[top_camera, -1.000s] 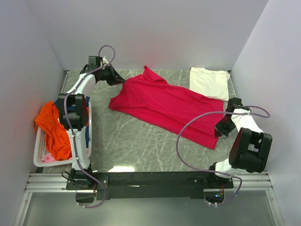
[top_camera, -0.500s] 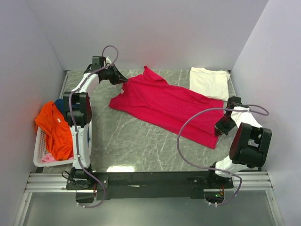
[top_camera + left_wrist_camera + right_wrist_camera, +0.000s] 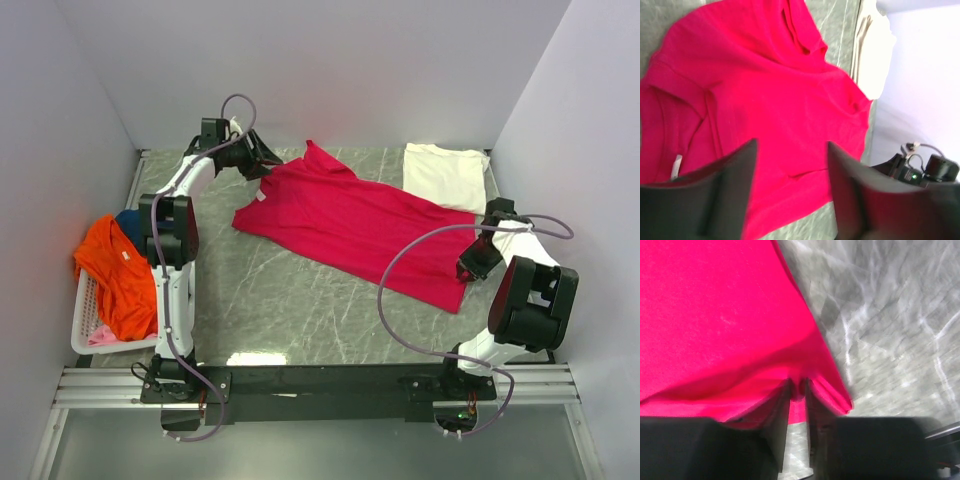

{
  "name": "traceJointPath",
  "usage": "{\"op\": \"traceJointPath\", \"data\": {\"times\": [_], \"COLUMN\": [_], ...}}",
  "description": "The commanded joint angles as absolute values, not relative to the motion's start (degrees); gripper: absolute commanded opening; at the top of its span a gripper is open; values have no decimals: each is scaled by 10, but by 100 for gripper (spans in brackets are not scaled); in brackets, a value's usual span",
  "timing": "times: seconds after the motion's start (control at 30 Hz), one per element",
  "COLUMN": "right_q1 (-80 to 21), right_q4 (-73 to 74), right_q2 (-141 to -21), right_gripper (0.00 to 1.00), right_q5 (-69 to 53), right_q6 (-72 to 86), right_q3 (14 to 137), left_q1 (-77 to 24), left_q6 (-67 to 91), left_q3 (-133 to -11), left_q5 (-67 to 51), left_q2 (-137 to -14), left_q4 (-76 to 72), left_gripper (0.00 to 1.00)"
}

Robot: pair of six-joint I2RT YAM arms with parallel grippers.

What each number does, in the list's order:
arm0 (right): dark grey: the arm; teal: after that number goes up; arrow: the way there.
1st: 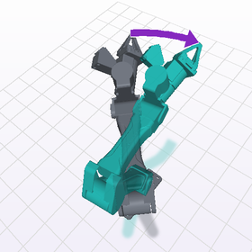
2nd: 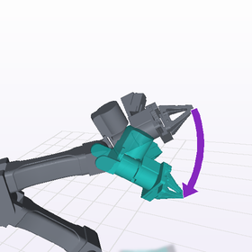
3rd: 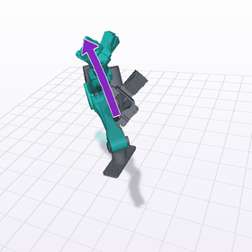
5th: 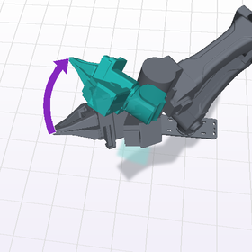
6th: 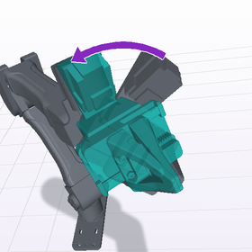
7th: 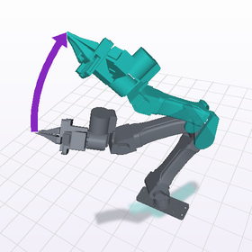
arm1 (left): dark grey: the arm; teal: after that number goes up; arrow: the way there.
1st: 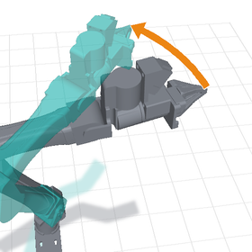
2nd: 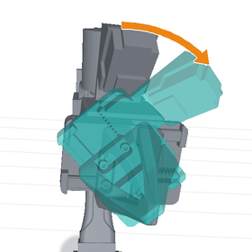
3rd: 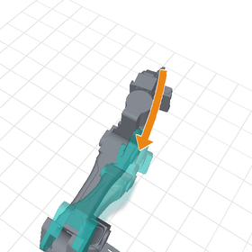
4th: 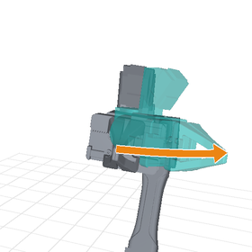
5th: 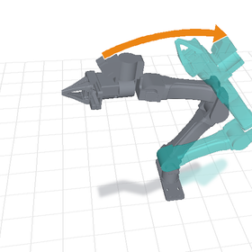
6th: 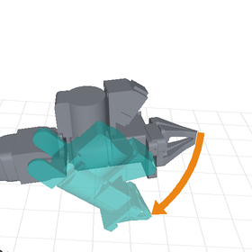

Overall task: Fold and stack the t-shirts
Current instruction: Fold the tshirt

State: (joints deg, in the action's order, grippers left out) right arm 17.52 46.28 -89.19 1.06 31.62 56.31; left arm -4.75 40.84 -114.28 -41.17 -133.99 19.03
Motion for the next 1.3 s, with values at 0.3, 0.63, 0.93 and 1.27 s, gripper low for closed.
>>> {"op": "traceJointPath", "data": {"times": [0.3,0.63,0.93,1.27], "right_q1": [175,52,20,23], "right_q4": [469,450,412,423], "right_q2": [-828,-797,-861,-906], "right_gripper": [60,60,59,60], "right_q5": [39,-17,-55,-19], "right_q6": [290,310,352,368], "right_q3": [606,563,529,498], "left_q1": [-48,-47,-47,-46], "left_q6": [329,312,353,309], "left_q3": [-983,-768,-733,-764], "left_q5": [-275,-250,-284,-206], "left_q2": [-1153,-1043,-1080,-1140], "left_q4": [202,188,133,170], "left_gripper": [79,78,78,80]}}
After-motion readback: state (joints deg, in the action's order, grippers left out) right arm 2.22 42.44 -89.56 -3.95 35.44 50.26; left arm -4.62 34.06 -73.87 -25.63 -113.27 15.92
